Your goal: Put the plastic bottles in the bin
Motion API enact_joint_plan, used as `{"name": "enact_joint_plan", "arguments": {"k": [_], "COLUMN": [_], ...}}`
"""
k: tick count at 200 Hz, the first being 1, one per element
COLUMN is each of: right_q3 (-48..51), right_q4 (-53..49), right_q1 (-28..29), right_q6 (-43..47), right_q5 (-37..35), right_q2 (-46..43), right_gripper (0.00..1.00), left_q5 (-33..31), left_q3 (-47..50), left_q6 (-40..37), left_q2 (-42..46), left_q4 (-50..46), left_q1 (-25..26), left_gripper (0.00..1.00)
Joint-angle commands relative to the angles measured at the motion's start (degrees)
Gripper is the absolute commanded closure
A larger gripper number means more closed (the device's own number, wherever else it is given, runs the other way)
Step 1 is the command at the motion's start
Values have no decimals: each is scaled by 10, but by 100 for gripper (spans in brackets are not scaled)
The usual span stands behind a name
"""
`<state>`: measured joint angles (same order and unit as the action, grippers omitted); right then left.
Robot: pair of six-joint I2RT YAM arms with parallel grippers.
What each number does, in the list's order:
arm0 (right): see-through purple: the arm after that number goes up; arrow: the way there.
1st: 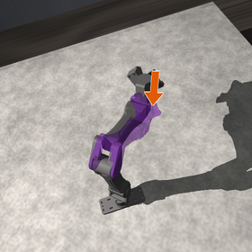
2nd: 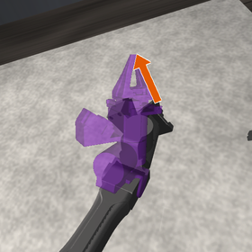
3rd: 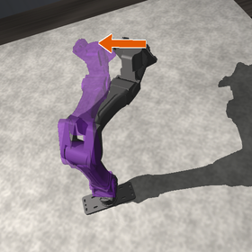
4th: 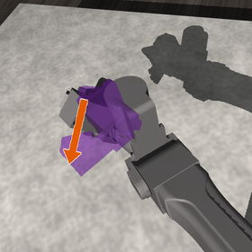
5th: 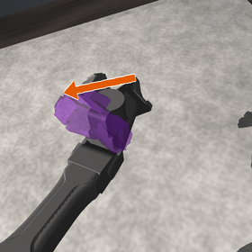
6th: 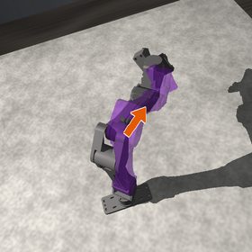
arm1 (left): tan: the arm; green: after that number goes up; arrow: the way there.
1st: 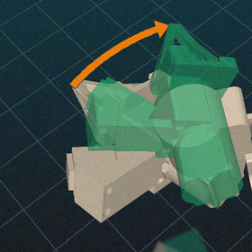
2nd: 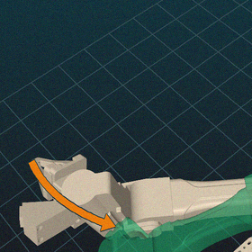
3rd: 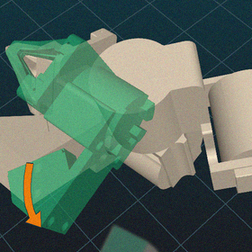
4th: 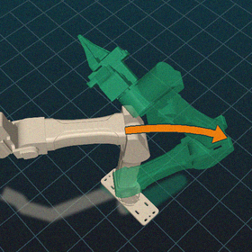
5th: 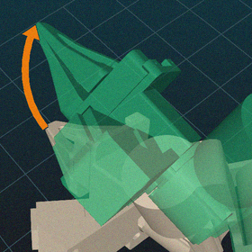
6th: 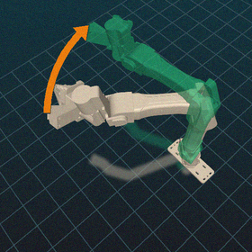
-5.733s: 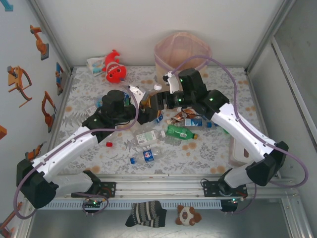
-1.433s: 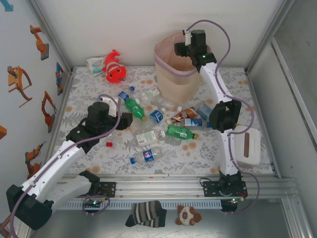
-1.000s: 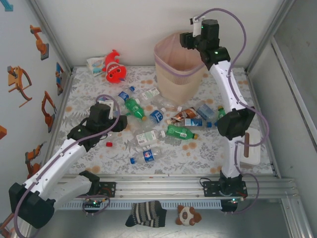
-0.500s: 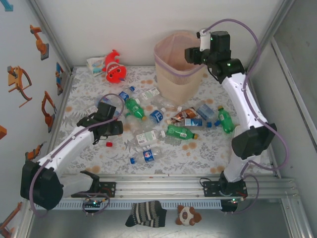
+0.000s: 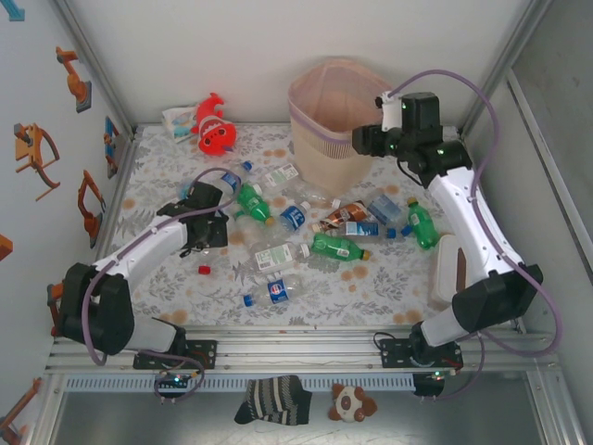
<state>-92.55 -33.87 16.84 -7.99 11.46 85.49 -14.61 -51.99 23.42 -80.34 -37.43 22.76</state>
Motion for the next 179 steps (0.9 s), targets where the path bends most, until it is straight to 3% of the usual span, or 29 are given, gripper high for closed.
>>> {"name": "enact_joint_plan", "arguments": {"k": [1,89,179], "right_q3": [30,126,163], "right_q4": [-10,-8,-1], "right_q1": [0,1,19], "right_q6": [-16,-52,-86], "right_q5": [20,19,24], "right_q2": [-29,-87,-117], "right_gripper": [39,40,41], "left_q5": [23,73,81], "left_q3": [6,-22,-15], "left_q6": [-17,-25,-23], "left_q2": [-20,-105,-92], "left_q4": [21,38,41], "left_q1": [-12,-25,-25], "left_gripper": [29,29,38]}}
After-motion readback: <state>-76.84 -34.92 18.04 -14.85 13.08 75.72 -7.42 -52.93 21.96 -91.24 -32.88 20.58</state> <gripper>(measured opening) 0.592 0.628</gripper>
